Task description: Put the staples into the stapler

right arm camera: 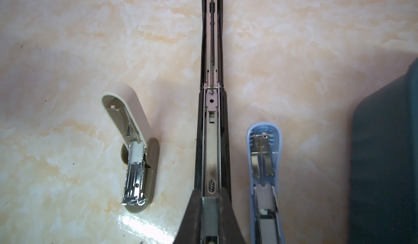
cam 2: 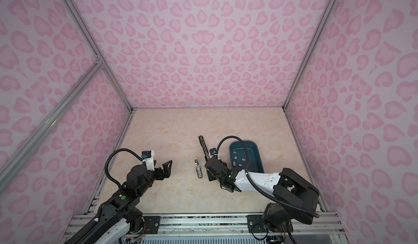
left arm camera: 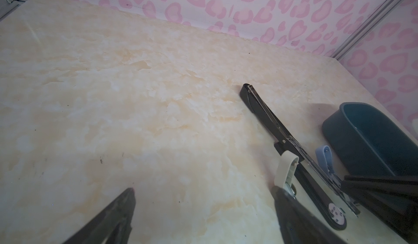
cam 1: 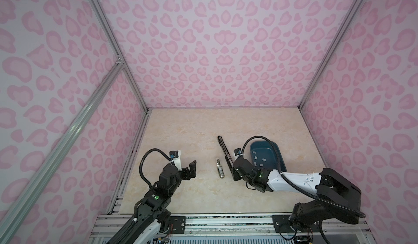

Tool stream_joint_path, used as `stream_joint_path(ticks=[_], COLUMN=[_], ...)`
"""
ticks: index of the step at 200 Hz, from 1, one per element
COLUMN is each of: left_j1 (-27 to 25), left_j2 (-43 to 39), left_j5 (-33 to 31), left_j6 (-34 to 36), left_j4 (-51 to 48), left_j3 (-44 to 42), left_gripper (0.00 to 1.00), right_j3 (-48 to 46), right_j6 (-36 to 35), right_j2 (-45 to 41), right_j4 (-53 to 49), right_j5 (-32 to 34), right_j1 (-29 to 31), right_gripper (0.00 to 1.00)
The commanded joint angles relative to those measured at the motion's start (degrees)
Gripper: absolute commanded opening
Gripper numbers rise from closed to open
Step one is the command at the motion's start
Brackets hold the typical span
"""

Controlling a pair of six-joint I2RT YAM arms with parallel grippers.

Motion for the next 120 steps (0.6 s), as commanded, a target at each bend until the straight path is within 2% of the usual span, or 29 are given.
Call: stream_joint_path(ticks=[1,120], left_j1=[-0.1,-0.2], left_j2=[-0.1,-0.1], left_j5=[-0.2,0.0], left_j6=[0.4,0.5], left_j4=[1.5,1.6], left_j3=[-0.2,-0.2], left_gripper=[0.97,0.97], right_j3=[-0.5,-1.6], right_j6=[0.2,1.4], right_j2=[0.4,0.1], right_j4=[-0.3,-0.2], right_j5=[1.0,0.8], right_j1=[0.0,0.6], right_gripper=[0.08,0.08])
